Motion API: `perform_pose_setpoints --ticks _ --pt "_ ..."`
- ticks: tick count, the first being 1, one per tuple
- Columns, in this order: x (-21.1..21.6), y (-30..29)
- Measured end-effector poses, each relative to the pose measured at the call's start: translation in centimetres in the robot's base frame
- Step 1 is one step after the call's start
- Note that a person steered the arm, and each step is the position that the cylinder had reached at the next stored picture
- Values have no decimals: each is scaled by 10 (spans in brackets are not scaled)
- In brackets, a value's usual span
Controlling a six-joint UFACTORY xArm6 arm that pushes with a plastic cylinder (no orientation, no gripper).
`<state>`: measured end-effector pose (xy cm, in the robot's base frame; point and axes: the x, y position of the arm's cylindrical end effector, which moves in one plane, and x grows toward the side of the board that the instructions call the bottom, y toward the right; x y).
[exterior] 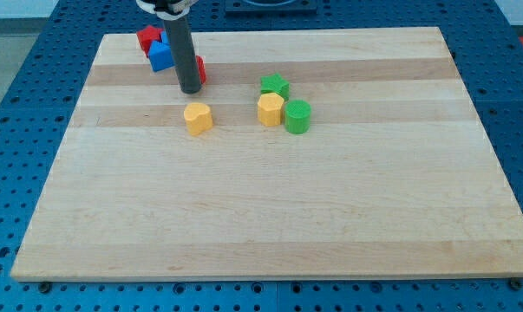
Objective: Push the red circle to the right of the blue triangle
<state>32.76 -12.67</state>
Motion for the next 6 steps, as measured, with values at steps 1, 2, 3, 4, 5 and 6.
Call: perform_pose_setpoints --ticks 1,2,3,4,5,6 --pt "-13 0" --pt "-28 0" --pt "-31 0" --pt "-32 0" --pt "-32 7" --pt "-36 21"
